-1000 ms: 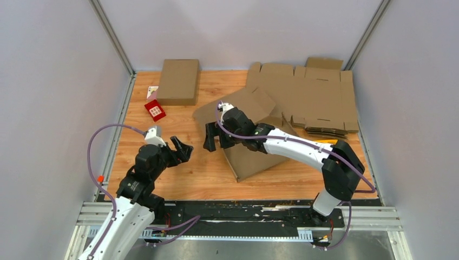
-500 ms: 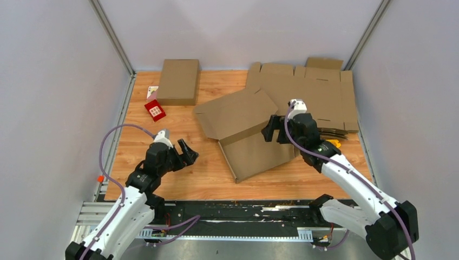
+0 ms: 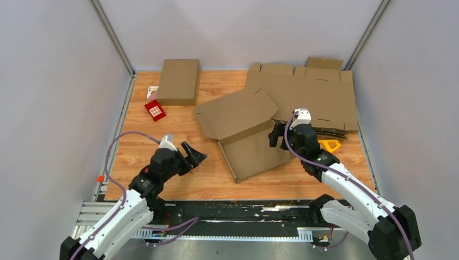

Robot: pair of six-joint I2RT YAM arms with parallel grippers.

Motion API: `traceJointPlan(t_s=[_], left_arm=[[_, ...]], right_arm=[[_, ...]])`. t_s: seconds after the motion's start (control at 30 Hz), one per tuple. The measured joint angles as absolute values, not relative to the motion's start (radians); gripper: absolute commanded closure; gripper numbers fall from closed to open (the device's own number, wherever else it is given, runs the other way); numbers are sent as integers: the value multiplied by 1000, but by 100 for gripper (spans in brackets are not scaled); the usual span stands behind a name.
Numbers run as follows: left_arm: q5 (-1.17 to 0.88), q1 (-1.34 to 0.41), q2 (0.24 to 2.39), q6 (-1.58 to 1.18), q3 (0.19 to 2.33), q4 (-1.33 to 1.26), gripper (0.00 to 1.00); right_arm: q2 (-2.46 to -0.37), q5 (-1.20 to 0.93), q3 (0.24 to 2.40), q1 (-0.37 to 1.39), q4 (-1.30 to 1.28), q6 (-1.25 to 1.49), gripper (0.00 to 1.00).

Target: Fold the paper box

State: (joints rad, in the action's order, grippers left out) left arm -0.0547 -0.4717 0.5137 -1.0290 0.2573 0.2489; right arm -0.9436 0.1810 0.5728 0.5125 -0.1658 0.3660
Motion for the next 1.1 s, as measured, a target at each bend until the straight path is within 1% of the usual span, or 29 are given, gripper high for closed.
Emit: traceJointPlan(t_s=[0.13, 0.33, 0.43, 0.63, 0.83, 0.9, 0.97, 1.1], left_arm=[[2, -585, 632, -1081, 295, 235, 4], [144, -773, 906, -1142, 487, 238, 5], [200, -808, 1019, -1170, 568, 250, 7], [254, -839, 1233, -1203, 680, 279, 8], [301, -869, 1345, -1258, 721, 311, 14], [302, -871, 1377, -1269, 725, 311, 23], [301, -872, 1419, -1275, 735, 310, 34], [296, -875, 1476, -1279, 759, 305, 62]], right_arm=[[-925, 213, 565, 513, -152, 370, 12], [-849, 275, 525, 513, -141, 380, 12], [-807, 302, 505, 513, -136, 386, 12], [-750, 337, 481, 513, -118, 391, 13], [-743, 352, 473, 513, -113, 392, 13], [-741, 356, 471, 513, -115, 392, 13], [-735, 361, 471, 513, -114, 393, 13], [-711, 368, 464, 513, -108, 395, 13]])
